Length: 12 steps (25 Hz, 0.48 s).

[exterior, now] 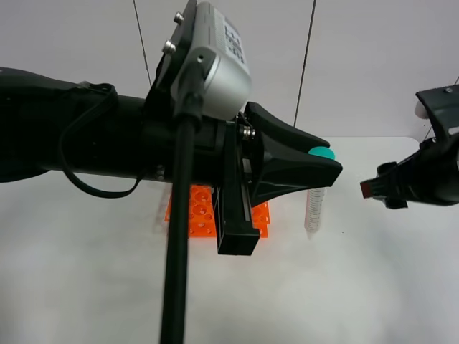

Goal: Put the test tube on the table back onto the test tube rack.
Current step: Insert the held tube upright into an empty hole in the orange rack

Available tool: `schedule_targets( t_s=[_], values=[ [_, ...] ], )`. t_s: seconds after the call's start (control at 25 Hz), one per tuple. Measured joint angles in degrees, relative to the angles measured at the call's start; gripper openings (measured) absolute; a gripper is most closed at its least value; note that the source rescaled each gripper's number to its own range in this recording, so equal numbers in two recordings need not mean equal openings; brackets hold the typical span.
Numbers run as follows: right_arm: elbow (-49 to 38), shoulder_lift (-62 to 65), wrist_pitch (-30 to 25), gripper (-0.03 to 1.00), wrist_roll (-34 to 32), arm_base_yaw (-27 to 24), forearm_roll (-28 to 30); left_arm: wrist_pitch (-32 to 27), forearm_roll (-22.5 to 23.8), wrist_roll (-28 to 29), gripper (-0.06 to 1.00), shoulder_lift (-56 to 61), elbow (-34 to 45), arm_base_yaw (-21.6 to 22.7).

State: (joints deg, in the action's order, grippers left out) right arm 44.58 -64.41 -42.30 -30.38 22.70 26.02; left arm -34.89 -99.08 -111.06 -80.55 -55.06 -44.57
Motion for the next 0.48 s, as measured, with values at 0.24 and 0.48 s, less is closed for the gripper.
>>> schedule_targets(
  t_s=[0.24, 0.48],
  values=[
    [9.35, -8.04, 0.05, 0.61, 15.08, -15.8, -15.66, 0.0, 0.05, 0.07, 0.0, 0.0, 0.0, 0.0],
    [12.84, -13.97, -2.79, 0.61, 29.07, -27.84, -29.25, 0.05, 0.05, 0.07, 0.0, 0.0, 0.0, 0.0]
  ],
)
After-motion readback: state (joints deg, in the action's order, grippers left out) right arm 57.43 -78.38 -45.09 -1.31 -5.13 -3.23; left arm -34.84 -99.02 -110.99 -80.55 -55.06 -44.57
